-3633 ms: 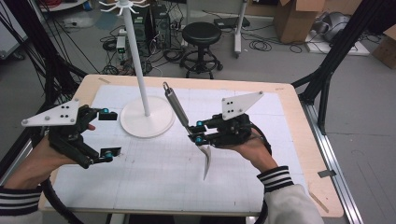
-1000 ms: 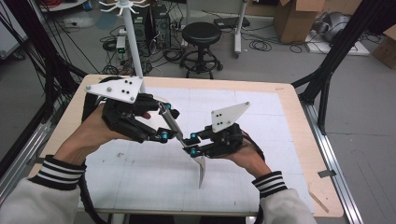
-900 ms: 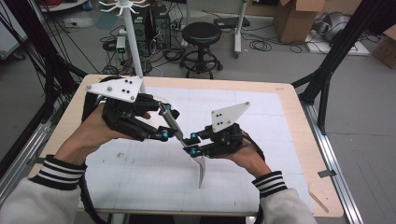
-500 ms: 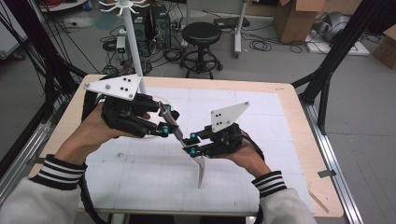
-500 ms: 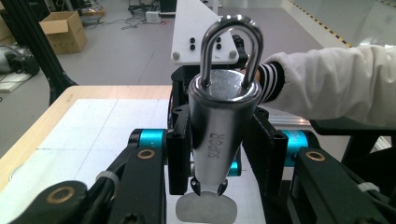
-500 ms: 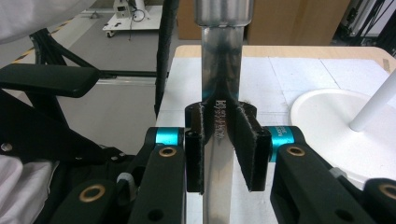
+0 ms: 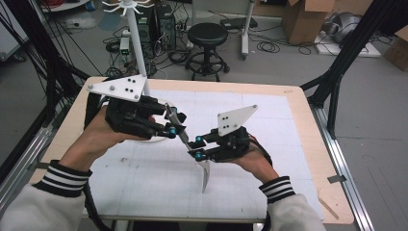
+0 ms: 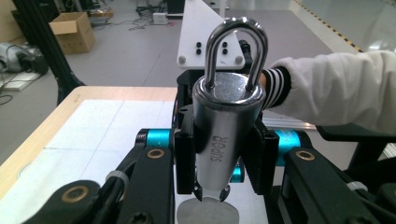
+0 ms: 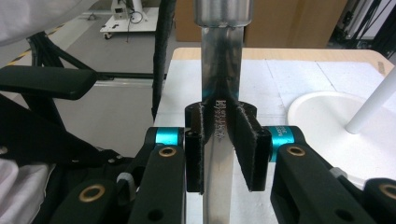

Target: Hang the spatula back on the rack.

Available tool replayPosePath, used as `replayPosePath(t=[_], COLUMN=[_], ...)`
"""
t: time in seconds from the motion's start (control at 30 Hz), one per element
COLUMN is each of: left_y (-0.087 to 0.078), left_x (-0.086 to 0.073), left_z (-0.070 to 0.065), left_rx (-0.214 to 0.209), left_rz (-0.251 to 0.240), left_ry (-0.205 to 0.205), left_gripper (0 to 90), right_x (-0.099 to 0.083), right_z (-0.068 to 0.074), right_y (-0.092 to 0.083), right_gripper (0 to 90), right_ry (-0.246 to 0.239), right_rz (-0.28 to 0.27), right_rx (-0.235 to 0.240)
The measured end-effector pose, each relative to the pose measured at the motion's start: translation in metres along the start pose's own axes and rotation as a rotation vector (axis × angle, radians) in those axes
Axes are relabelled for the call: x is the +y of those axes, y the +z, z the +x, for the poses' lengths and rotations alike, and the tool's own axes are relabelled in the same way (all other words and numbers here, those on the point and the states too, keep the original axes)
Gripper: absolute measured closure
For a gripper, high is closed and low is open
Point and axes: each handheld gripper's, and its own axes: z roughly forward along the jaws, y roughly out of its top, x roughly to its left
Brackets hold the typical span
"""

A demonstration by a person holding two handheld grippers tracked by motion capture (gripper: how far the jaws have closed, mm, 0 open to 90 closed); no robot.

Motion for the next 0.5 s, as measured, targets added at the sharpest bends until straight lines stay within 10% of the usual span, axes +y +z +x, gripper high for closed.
replayPosePath(t=[0.3,0.5], left_y=[0.0018,0.0025], left_x=[0.0064,0.0089], left_z=[-0.0028,-0.0035], left_rx=[0.011,0.064], left_rz=[-0.001,0.015], left_ry=[0.003,0.015], left_gripper=[69.0,68.9], right_x=[0.0014,0.0043], right_z=[0.0001,0.0005], right_y=[-0.0021,-0.0093], right_gripper=[72.6,53.1], right_ry=[0.005,0.003], right_rz=[-0.022,-0.051], right_rx=[-0.001,-0.05])
